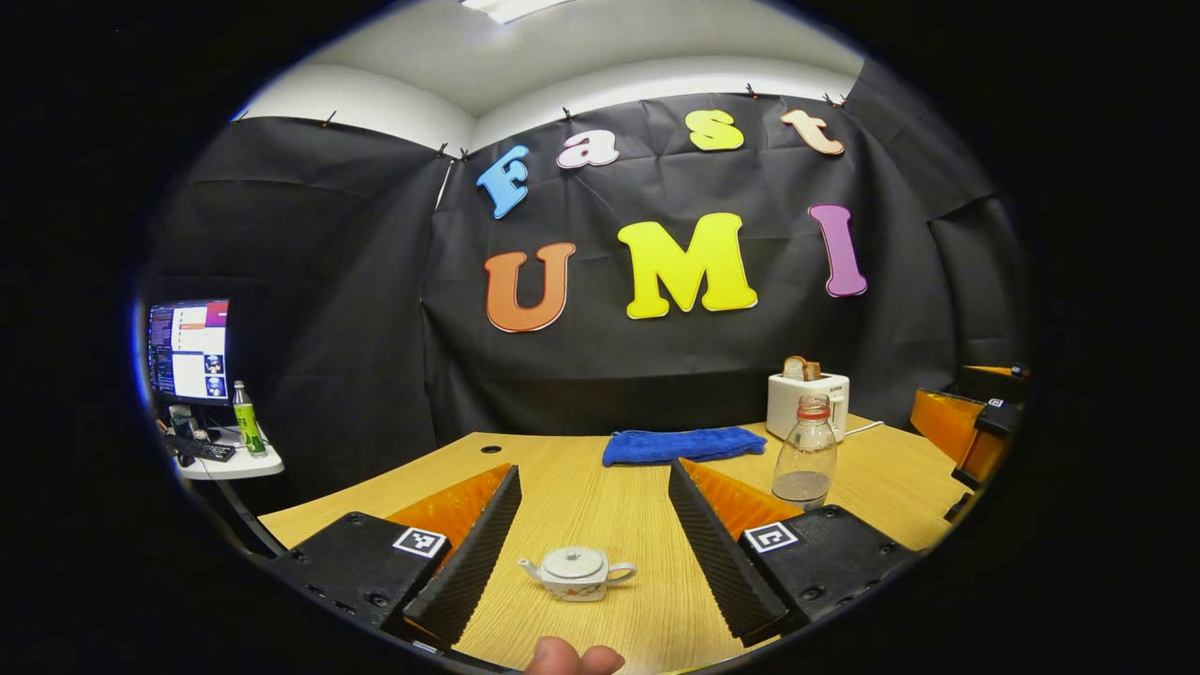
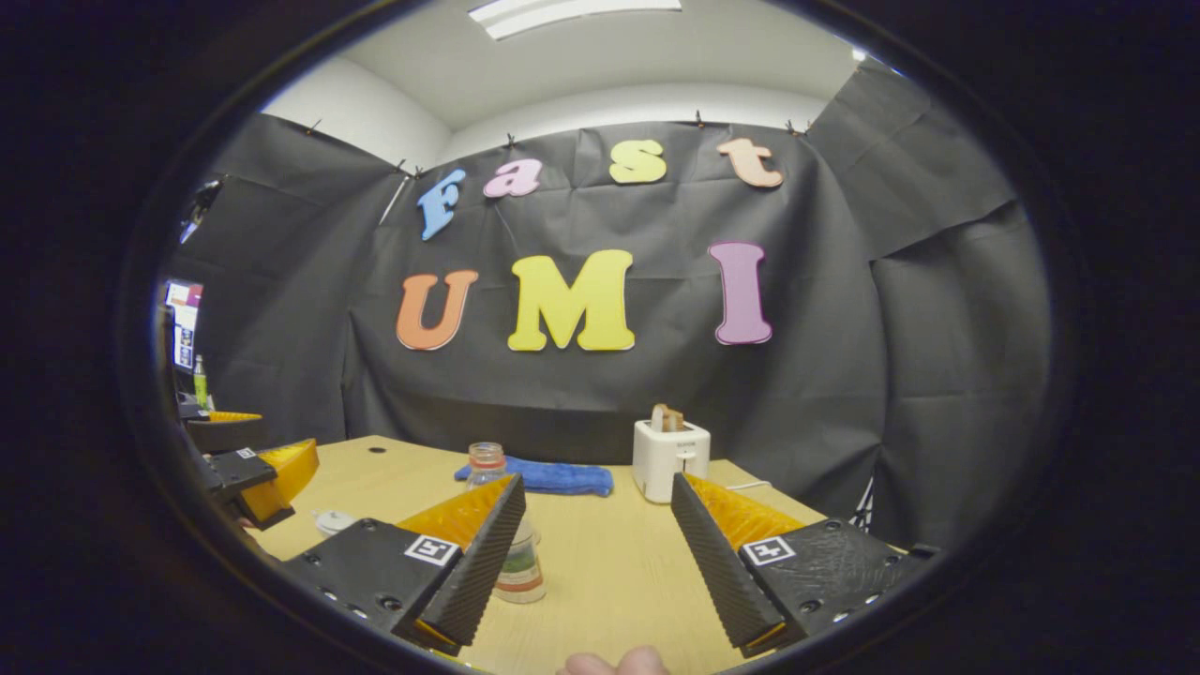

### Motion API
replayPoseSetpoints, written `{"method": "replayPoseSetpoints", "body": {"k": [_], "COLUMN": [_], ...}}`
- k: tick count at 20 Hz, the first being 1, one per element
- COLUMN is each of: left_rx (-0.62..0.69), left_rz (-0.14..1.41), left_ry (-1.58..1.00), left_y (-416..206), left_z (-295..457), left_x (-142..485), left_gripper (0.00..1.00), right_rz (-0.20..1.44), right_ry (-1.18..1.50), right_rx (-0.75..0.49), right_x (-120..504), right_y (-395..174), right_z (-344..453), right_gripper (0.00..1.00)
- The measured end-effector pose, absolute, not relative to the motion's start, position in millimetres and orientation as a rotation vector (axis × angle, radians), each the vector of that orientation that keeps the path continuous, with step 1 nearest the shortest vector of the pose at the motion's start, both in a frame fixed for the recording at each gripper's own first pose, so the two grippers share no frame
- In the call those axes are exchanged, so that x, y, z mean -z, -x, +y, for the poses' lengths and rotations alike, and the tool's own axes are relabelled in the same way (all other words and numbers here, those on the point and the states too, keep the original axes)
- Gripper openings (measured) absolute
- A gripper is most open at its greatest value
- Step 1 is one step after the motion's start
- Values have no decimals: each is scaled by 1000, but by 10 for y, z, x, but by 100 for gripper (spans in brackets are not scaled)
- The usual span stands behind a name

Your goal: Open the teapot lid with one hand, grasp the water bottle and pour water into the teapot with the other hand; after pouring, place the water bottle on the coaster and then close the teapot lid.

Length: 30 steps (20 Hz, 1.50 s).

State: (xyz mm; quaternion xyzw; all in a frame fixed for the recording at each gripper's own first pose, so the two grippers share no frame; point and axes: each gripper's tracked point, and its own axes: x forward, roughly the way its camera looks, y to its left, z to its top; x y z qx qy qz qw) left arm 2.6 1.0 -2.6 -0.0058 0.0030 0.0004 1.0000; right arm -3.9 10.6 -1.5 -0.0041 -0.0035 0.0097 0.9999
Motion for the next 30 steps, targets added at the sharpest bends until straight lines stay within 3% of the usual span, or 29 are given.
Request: {"method": "replayPoseSetpoints", "body": {"k": [11,23,27,30], "left_rx": [3,6,33,53], "left_rz": [36,197,252,275], "left_ry": [45,37,50,49], "left_y": [58,-225,-383,-471], "left_z": [49,209,180,168], "left_x": [213,850,1042,1105], "left_gripper": [99,100,94,81], "right_rz": [30,79,91,103], "right_ry": [-1,31,41,36], "right_rx": [-42,-36,-24,-15], "right_x": [251,538,619,668], "right_y": [-13,-157,-212,-261], "right_z": [39,-32,-81,-119], "right_gripper": [94,94,94,94]}}
